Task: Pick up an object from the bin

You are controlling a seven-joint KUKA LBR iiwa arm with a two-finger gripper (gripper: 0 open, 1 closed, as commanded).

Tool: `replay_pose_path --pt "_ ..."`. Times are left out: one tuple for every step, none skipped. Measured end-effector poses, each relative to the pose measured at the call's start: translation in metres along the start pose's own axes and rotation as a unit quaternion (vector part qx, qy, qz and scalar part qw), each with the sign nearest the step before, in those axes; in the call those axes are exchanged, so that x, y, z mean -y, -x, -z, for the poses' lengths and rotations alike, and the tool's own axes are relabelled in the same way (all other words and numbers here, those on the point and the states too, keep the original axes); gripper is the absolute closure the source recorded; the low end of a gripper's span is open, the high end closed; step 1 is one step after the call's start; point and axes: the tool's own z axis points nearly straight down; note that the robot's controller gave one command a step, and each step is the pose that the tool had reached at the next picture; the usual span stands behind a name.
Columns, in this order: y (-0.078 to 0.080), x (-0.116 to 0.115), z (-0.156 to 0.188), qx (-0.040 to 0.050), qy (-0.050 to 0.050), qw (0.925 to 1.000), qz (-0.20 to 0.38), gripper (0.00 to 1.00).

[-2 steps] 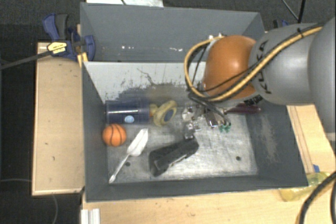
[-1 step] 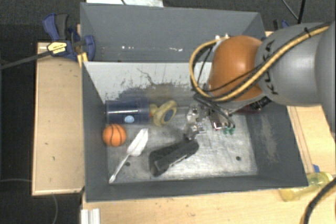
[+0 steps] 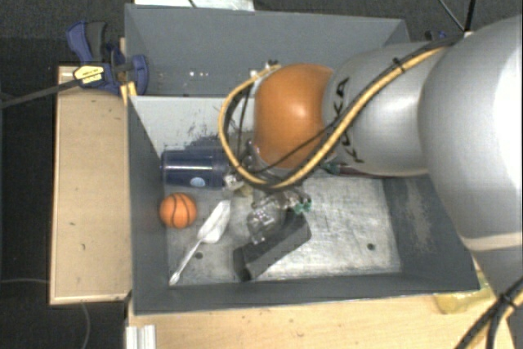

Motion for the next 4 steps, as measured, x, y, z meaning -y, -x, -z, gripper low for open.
replay_pose_path --pt "0.0 0.001 0.0 0.0009 0.002 1.0 -0.003 0.0" --pt "0.001 -0.025 -0.032 0.008 0.003 0.9953 0.097 1.0" --pt "0.001 -0.025 -0.032 0.008 0.003 0.9953 0.096 1.0" --pt "-0.002 0.008 0.114 0.0022 0.004 0.9928 0.12 1.0"
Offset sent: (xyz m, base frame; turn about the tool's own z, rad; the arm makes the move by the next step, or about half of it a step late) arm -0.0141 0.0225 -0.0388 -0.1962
